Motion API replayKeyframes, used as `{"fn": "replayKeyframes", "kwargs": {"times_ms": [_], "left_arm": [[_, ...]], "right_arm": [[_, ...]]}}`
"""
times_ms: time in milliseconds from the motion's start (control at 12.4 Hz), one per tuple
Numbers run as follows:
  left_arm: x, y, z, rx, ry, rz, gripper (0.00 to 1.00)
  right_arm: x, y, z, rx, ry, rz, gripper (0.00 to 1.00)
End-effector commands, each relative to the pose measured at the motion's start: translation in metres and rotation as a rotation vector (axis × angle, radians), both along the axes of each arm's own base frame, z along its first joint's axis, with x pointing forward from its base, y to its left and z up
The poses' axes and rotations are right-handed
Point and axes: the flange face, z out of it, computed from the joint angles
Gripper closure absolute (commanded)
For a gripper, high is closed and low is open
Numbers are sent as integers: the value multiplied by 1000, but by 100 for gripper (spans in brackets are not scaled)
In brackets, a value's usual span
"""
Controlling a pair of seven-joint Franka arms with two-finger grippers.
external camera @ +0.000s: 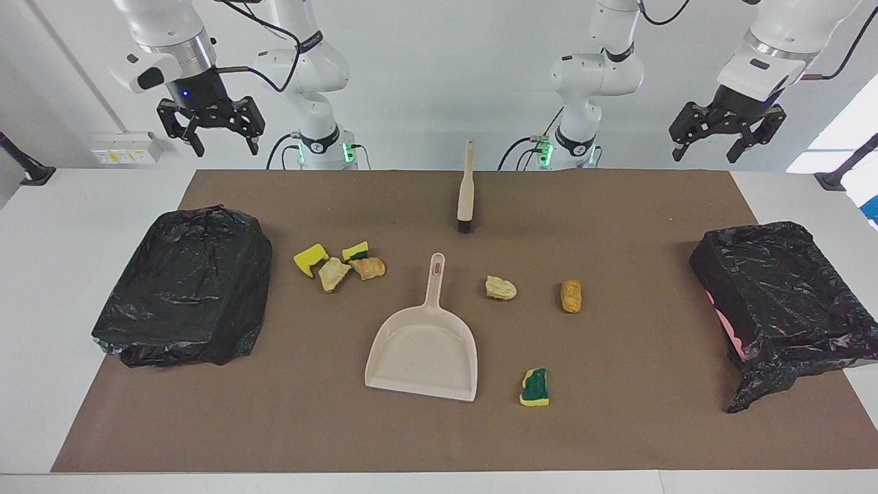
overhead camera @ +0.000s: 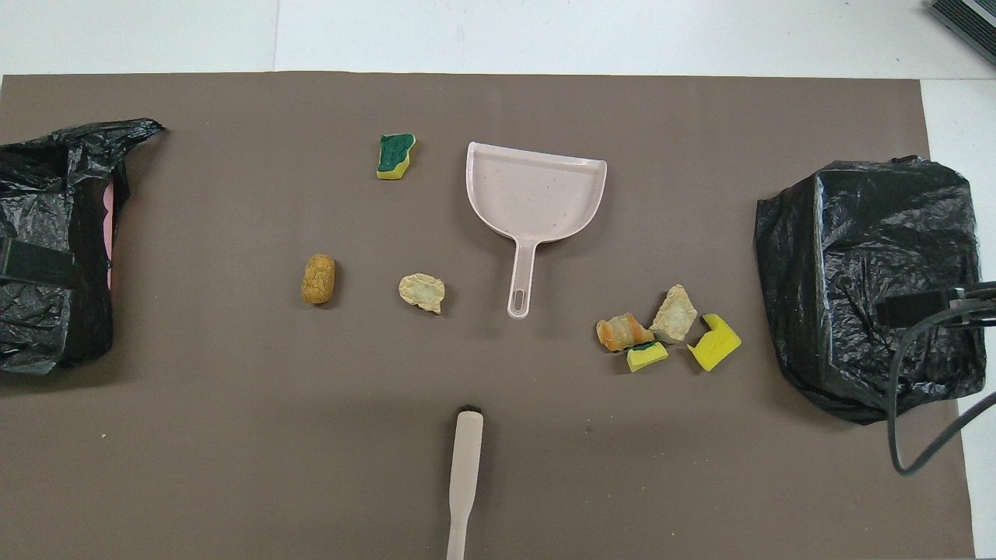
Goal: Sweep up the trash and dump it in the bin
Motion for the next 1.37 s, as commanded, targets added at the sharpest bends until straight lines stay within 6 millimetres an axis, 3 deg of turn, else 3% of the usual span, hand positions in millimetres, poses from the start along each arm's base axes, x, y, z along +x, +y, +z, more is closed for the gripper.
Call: {"fn": "replayKeyframes", "kwargs": {"times_ms": [0,564,805,1288], "left_arm": [[-7,2,-1,-8,-8,1,0],[-6,1,0,-8,-10,-1,0],[-8,-2,-1,-8,-2,-8,0],[-10,-9,-2,-9,-4,-4,0]], "right_arm": [[-5,-7,-1,26,21,-22,0],[-3,-1,-11,24,32,-16,0],[24,10,-36,22,14,4,0],[77,70,-104,28,-3,-2,0]]}}
